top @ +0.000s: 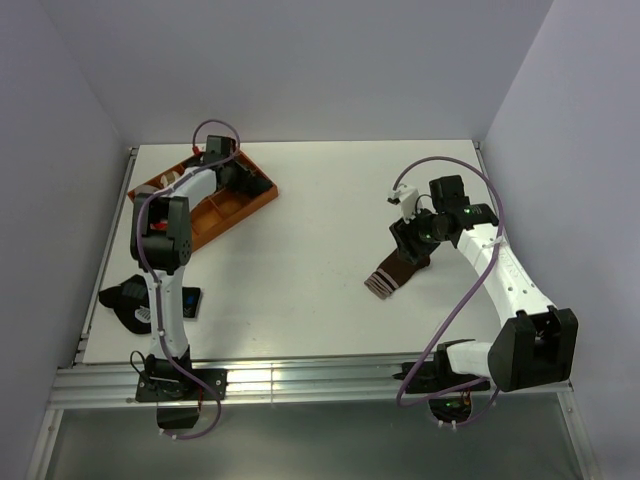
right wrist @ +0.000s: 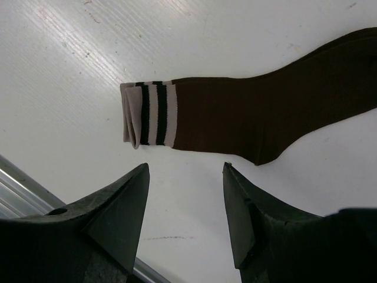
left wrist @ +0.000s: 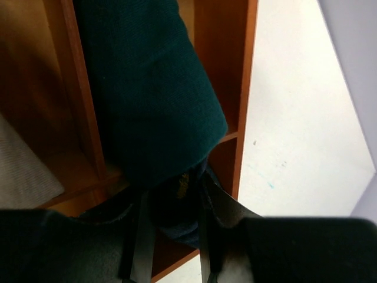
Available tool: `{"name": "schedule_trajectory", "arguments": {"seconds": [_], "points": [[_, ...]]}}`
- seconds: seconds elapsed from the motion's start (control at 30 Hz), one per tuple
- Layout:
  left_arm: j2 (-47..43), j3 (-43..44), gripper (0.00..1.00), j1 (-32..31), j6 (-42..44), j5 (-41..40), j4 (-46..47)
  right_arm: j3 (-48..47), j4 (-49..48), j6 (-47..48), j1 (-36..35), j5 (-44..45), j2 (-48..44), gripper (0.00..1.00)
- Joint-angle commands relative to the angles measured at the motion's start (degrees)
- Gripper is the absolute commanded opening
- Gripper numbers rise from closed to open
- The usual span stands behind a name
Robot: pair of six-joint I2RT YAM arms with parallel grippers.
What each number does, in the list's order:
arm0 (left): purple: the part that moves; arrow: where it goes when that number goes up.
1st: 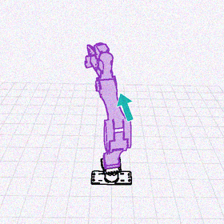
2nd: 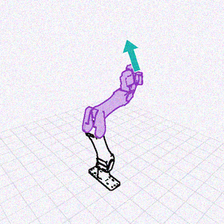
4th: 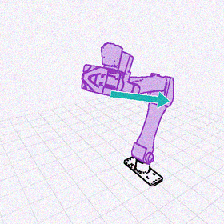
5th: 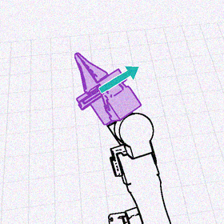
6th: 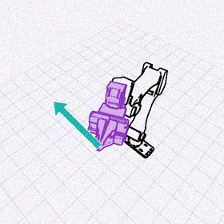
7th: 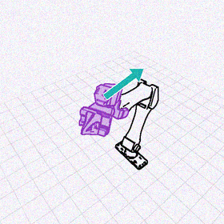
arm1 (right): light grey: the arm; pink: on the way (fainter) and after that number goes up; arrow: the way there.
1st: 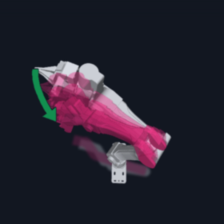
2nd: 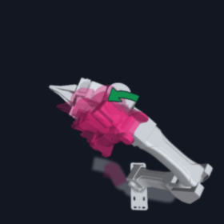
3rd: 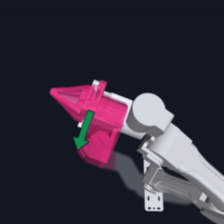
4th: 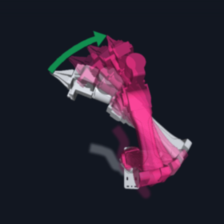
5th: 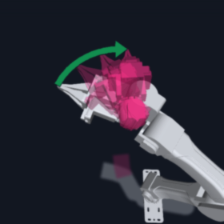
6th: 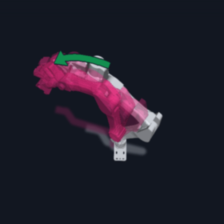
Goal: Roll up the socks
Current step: Place the sock in the storage box.
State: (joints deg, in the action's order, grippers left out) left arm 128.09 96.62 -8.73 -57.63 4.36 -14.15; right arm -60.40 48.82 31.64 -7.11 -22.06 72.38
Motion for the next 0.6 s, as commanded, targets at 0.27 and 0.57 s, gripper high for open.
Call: {"name": "schedule_trajectory", "arguments": {"seconds": [0.27,0.57], "points": [[11.5,18.2,0.0,-2.1,3.2,-10.9,-28.6,-0.2,0.7,1.3,0.4,0.0,0.0,0.6],[9.6,17.1,0.21,-3.3,2.4,-13.3,-27.2,-0.3,1.0,1.5,0.5,0.3,0.9,0.6]]}}
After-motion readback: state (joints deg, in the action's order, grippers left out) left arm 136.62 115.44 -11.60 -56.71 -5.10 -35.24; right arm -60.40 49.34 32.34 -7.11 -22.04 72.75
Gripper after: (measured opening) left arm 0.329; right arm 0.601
